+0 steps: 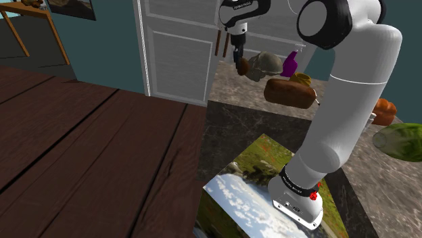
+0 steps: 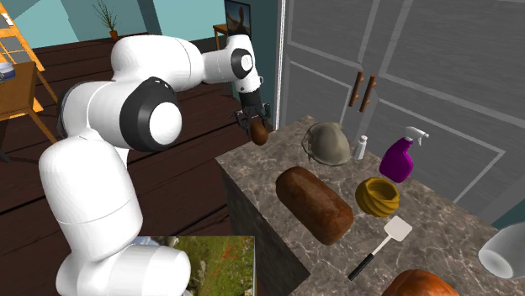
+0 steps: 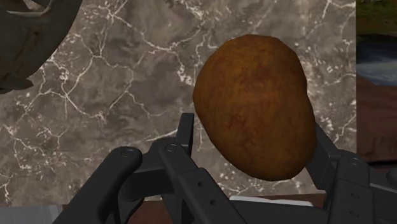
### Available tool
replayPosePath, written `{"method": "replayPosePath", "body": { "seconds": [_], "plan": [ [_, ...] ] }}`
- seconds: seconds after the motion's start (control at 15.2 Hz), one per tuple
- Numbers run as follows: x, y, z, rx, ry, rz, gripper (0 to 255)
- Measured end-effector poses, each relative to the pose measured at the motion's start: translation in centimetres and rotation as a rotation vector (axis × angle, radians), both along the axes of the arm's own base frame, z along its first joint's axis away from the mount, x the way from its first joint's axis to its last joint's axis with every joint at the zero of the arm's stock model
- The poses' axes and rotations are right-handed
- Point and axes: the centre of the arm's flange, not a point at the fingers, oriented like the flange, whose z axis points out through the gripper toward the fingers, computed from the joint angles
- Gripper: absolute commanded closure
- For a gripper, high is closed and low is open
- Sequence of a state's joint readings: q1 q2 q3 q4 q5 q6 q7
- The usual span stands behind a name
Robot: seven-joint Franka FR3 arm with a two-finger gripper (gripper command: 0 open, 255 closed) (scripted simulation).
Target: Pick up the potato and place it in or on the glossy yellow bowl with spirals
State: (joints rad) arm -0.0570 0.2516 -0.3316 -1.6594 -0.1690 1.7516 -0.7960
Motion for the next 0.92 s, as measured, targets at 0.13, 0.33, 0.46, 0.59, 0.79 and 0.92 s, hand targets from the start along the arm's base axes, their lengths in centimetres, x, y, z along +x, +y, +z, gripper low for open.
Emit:
{"method": "replayPosePath", "body": {
  "seconds": [0.13,0.33,0.46,0.59,0.79,0.92],
  "plan": [
    [0.1,0.1,0.9,0.000,0.000,0.000,255],
    [-0.1,0.1,2.3,0.000,0.000,0.000,255],
    [-0.6,-1.5,2.7,0.000,0.000,0.000,255],
    [-1.7,-3.4,3.0,0.000,0.000,-0.001,255],
    [-3.9,-6.7,3.0,0.000,0.000,-0.001,255],
    [-5.1,-9.1,2.6,0.000,0.001,-0.002,255]
  ]
}}
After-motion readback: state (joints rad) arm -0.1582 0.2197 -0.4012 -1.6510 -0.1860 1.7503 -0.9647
